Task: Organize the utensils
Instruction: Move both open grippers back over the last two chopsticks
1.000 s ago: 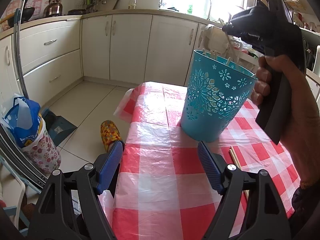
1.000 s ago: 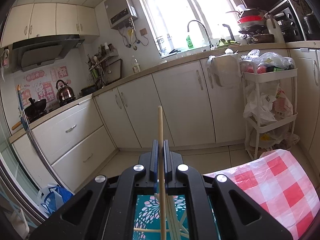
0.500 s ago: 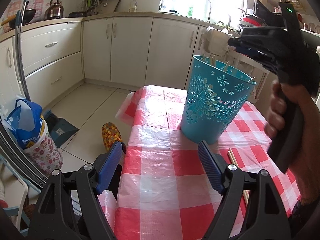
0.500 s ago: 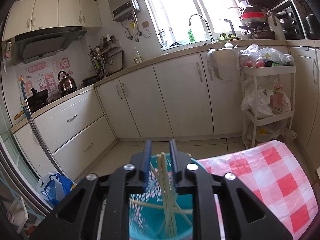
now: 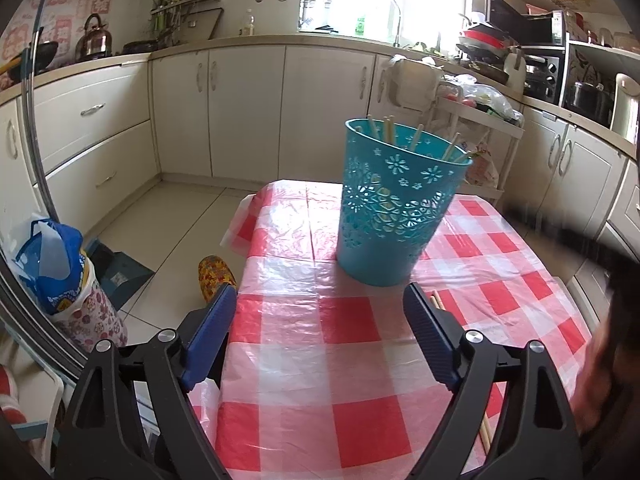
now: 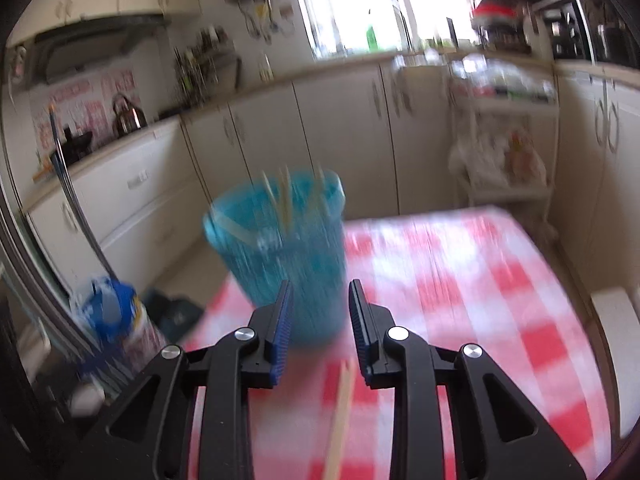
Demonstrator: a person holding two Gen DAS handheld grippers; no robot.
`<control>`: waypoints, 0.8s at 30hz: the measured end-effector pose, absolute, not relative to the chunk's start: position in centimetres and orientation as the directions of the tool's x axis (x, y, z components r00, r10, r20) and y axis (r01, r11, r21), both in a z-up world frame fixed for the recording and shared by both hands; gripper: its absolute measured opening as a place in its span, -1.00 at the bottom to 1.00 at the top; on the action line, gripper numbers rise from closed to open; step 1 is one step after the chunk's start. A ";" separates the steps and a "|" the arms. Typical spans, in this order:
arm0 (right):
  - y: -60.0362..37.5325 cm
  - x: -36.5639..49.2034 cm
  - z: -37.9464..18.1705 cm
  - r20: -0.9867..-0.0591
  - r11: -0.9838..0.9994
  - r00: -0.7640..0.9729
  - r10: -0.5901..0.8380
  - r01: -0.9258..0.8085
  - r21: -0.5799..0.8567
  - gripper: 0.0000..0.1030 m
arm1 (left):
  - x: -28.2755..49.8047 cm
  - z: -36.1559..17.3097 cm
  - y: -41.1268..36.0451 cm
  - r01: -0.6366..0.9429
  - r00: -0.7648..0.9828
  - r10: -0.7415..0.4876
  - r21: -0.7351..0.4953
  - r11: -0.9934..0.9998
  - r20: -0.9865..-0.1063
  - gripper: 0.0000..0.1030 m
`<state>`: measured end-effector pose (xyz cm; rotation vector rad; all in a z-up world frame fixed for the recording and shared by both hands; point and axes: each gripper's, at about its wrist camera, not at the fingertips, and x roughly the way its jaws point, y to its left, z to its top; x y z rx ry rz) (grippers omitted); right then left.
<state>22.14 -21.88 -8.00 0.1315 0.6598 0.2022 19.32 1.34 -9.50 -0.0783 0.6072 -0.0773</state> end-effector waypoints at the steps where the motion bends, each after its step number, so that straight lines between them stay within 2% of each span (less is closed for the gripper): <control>1: -22.1 21.7 -9.2 -0.627 0.976 0.749 0.213 -0.133 0.173 -0.44 | 19.3 -9.5 1.2 0.054 0.816 -0.098 -0.093 0.994 -0.570 0.62; 4: -22.5 21.0 -12.1 -0.702 0.979 0.684 0.200 -0.116 0.166 -0.44 | 19.2 -9.9 0.6 0.061 0.806 -0.098 -0.082 0.995 -0.584 0.66; 8: -22.8 20.3 -14.8 -0.753 0.982 0.631 0.187 -0.105 0.156 -0.44 | 19.3 -11.2 0.2 0.074 0.773 -0.102 -0.071 0.995 -0.626 0.66; 17: -21.4 21.2 -17.1 -0.791 0.981 0.582 0.192 -0.143 0.133 -0.49 | 19.8 -12.7 -0.6 0.080 0.737 -0.098 -0.057 0.995 -0.669 0.68; 22: -20.8 21.2 -17.0 -0.805 0.983 0.572 0.155 -0.169 0.068 -0.55 | 20.2 -12.8 -1.3 0.088 0.728 -0.097 -0.048 0.995 -0.679 0.69; 24: -21.4 21.2 -17.0 -0.808 0.983 0.564 0.170 -0.159 0.096 -0.55 | 20.5 -12.8 -1.9 0.103 0.721 -0.108 -0.048 0.993 -0.684 0.69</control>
